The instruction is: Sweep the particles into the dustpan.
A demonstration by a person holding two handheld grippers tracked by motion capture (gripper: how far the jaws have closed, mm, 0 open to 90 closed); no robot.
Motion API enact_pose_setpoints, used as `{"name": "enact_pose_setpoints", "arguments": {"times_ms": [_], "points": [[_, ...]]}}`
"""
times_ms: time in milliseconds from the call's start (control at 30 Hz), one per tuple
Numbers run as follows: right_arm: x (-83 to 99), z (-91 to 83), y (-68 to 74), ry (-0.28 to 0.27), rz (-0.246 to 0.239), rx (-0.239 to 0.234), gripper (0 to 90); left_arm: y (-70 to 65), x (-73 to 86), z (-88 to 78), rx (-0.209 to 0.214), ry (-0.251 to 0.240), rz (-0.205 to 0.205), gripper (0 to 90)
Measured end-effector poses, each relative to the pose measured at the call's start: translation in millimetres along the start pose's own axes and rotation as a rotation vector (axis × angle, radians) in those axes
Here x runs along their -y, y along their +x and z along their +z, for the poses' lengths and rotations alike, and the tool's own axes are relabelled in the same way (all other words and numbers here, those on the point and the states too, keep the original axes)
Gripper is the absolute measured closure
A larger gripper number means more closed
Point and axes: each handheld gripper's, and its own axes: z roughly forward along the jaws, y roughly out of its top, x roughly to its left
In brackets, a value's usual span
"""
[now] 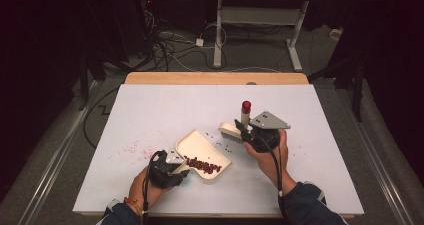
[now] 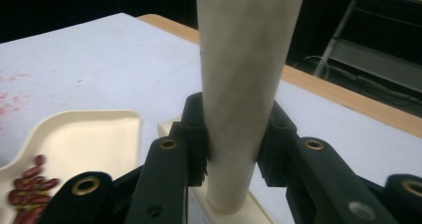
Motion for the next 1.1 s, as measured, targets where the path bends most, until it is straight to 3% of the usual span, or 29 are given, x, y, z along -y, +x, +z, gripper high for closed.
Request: {"name": "enact_pose_setpoints", "arguments": {"times_ms": [267,300,400,533,800,933,967,1100], "points": [[-2.4,-1.3,32.7,0.009,-0.049,-0.051,69.9,-0.7,-1.0,1.9,0.017,-0.009,-0.027,63.2],[-3.3,-2.6,38.7,0.007,-0.035,-0.080,70.0,-0.7,-1.0,1.8,0.017,-0.009,-0.026,63.2],[-4.5,-4.0,44.2,0.000,-0.039,-0.098,70.1,-0.2,-0.8,1.6,0.017,-0.011,-0.026,63.2],[-8.5,-9.9,49.7,-0.026,-0.015,-0.162,70.4,-0.1,-0.7,1.7,0.016,-0.010,-0.023,63.2],[-20.2,-24.6,41.0,-0.087,-0.013,-0.173,70.4,1.6,0.8,-0.4,0.017,-0.006,-0.011,63.2],[-24.3,-31.4,27.7,-0.099,-0.018,-0.125,70.4,2.4,2.9,-3.1,0.017,-0.004,-0.008,63.2],[-22.4,-33.9,20.9,-0.093,-0.031,-0.094,70.4,2.6,3.4,-3.8,0.018,-0.004,-0.008,63.2],[-13.7,-37.3,11.1,-0.066,-0.034,-0.067,70.4,1.4,5.3,-6.2,0.016,0.002,-0.002,63.2]]}}
